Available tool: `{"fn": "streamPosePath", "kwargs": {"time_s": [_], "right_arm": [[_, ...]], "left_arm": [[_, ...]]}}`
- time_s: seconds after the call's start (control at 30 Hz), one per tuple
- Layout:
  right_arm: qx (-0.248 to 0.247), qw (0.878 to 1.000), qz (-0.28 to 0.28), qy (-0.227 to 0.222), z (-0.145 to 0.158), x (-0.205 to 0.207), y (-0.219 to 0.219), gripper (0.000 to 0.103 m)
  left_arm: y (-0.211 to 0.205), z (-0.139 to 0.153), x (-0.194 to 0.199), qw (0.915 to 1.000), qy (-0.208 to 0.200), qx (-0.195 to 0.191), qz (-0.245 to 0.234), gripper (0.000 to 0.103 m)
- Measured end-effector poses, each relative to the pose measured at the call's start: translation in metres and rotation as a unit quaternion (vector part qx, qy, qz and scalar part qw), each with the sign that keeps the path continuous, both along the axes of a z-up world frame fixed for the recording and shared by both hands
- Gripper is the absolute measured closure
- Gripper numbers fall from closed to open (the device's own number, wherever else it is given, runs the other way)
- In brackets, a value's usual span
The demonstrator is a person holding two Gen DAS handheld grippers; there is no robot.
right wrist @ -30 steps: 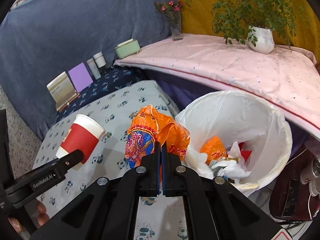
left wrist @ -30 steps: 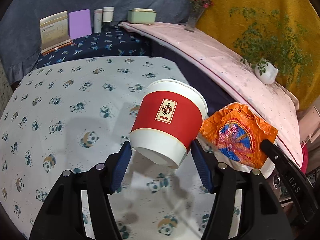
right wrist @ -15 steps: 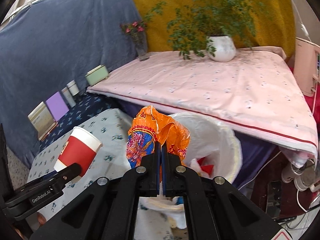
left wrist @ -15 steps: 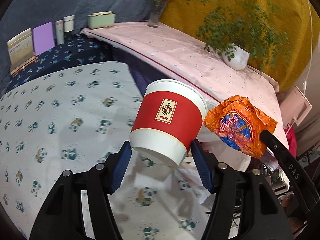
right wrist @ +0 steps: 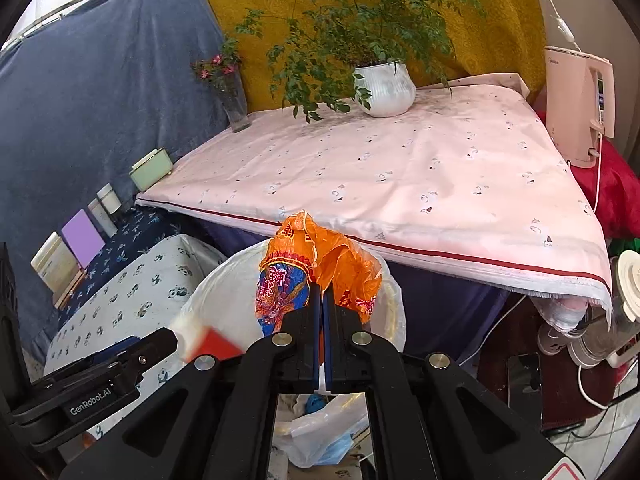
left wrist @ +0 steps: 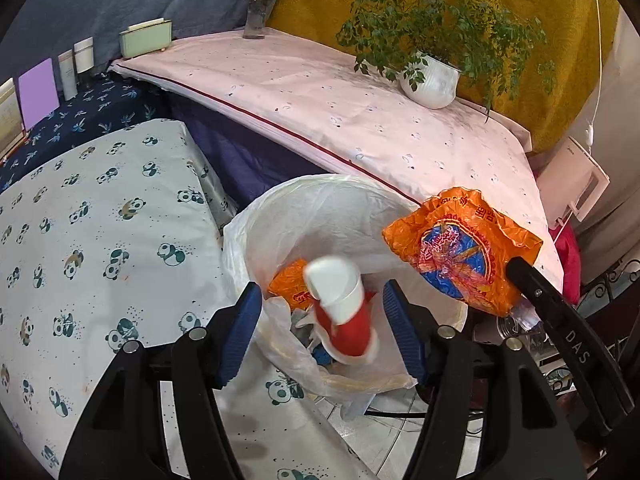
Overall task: Collect trash
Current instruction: 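Carry the held cup and orange bag over the trash bin with both tools, then open both tools to drop the cup and orange bag into the bin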
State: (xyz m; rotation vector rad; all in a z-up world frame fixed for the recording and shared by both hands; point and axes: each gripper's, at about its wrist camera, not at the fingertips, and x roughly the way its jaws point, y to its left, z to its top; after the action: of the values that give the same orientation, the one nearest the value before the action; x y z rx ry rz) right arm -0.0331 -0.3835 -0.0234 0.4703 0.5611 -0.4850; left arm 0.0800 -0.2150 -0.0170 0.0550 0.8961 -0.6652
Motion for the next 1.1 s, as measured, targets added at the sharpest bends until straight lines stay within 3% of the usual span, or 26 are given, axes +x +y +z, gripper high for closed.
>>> {"fn": "streamPosePath", "kwargs": {"time_s": [0.33,0.6,0.77,0.9,1.1], "right_arm": [[0.003,1.0,0.014,0.001,-0.004,0.012,0.002,0.101],[0.002,0.999,0.032,0.008,-0.006,0.029,0.014,0.1],[-0.005,0.999,0.046,0.011,-0.005,0.04,0.025,0.094],[-0.009,0.999,0.052,0.011,-0.004,0.043,0.031,0.076],[-0.016,0.998,0.055,0.011,0.001,0.043,0.04,0.066]], "left_arm": [[0.011,0.0,0.006,0.9997,-0.003,0.003,0.026,0.029],[0.024,-0.002,0.011,0.9991,-0.002,0.005,0.042,0.026],[0.032,-0.002,0.014,0.9985,-0.008,0.007,0.053,0.021],[0.04,-0.002,0.016,0.9977,-0.014,0.008,0.065,0.018],[0.051,0.0,0.017,0.9965,-0.02,0.01,0.08,0.018]]}}
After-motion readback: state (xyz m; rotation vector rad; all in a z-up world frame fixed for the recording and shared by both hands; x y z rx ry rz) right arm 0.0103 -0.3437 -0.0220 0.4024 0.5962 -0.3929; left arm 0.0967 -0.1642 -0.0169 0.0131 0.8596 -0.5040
